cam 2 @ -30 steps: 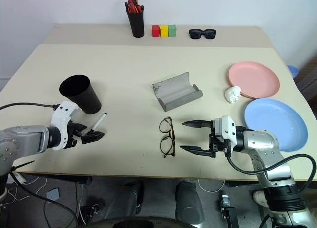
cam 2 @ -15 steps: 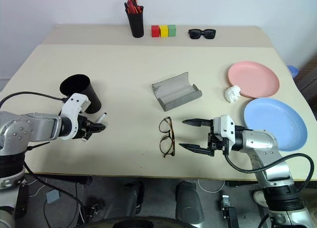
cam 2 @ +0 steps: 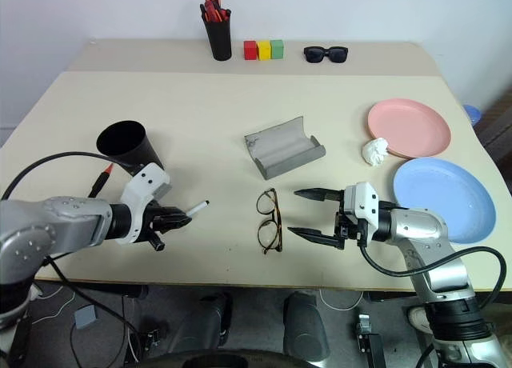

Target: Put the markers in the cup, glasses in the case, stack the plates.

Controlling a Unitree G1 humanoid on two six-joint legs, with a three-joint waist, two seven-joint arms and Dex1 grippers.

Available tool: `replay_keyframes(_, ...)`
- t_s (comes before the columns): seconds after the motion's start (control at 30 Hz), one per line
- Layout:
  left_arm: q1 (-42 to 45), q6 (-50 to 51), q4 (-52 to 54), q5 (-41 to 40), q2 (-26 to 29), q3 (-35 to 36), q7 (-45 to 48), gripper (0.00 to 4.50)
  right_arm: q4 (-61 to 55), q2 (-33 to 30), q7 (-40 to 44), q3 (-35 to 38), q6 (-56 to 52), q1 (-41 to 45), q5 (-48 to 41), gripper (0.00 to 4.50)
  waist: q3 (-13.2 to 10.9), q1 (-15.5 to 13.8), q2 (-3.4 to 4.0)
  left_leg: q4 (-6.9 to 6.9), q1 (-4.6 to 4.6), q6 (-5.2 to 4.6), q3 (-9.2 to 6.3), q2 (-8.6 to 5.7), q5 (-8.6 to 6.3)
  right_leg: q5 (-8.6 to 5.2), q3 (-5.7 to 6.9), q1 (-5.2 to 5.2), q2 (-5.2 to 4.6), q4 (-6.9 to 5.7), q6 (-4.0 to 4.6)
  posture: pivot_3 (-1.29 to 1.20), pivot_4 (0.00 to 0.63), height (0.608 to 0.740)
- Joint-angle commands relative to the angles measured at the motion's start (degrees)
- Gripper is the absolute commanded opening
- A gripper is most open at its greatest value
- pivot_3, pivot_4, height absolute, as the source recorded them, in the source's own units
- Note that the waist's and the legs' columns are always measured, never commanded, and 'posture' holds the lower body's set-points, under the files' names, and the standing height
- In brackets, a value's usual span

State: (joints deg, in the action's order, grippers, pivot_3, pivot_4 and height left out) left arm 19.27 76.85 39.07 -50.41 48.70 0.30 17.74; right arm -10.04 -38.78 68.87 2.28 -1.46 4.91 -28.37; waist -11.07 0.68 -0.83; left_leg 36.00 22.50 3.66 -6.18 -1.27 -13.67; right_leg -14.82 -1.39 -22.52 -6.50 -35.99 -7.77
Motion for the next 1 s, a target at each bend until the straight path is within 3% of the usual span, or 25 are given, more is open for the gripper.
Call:
replay_keyframes(0.03,-1.46,-13.58,2.66,9.78,0.56,-2.19,1.50,0.84,-1.15,0.80,-1.54,1.08,-0.18,1.18,-0.67,3.54,0.00,-0.06,0.01,0.00,-0.01,0.00,0.03,0.00,0.00,0.00,-0.03,0.02,-0.01,0.01,0.01,0.00,0.150,0.740)
replay_keyframes(0.37,2.65,-4.92,-4.42,11.37,2.31,-4.01,4.71,0.84,-2.36,0.57,-2.84,0.89,-1.11,1.00,-0.72,3.54,-0.02,0.07,-0.04,0.01,0.02,-0.02,0.02,0.00,0.00,0.00,-0.02,0.01,0.00,0.03,-0.02,0.00,0.150,0.740)
replay_keyframes(0.47,4.06,-4.20,-6.24,13.31,1.28,-4.31,3.67,1.65,-2.72,0.52,-3.09,0.88,-1.24,0.97,-0.75,3.54,-0.03,0.08,-0.05,0.01,0.02,-0.02,0.02,-0.01,0.00,0.00,-0.02,0.00,0.00,0.01,-0.03,0.00,0.150,0.740)
replay_keyframes(0.63,5.96,-2.26,-7.14,13.98,3.05,-8.21,7.65,4.13,-3.61,0.32,-3.64,1.20,-1.63,0.48,-0.81,3.54,-0.03,0.14,-0.05,-0.01,0.01,-0.02,0.02,-0.01,0.00,0.01,-0.02,-0.02,0.01,-0.01,-0.09,0.00,0.150,0.740)
replay_keyframes(0.83,10.32,3.25,-9.90,13.23,3.58,-13.18,12.79,4.13,-4.89,0.17,-4.32,1.55,-1.94,-0.49,-0.80,3.54,-0.04,0.12,-0.06,0.00,0.02,-0.02,0.01,-0.01,0.00,0.00,-0.01,-0.02,0.01,-0.03,-0.08,0.00,0.150,0.740)
replay_keyframes(0.97,14.25,8.34,-13.65,12.14,0.91,-13.15,14.32,4.13,-6.04,0.01,-5.18,1.97,-2.39,-1.16,-0.92,3.54,-0.07,0.12,-0.10,0.00,0.02,-0.02,0.00,-0.01,0.00,0.00,0.00,-0.01,0.01,-0.05,-0.10,0.00,0.150,0.740)
replay_keyframes(1.0,15.03,9.21,-14.10,11.76,0.35,-13.18,14.89,3.89,-6.29,-0.02,-5.33,2.10,-2.48,-1.42,-0.97,3.54,-0.07,0.13,-0.11,0.01,0.02,-0.03,-0.01,-0.01,0.00,0.00,0.01,-0.02,0.02,-0.06,-0.11,0.00,0.150,0.740)
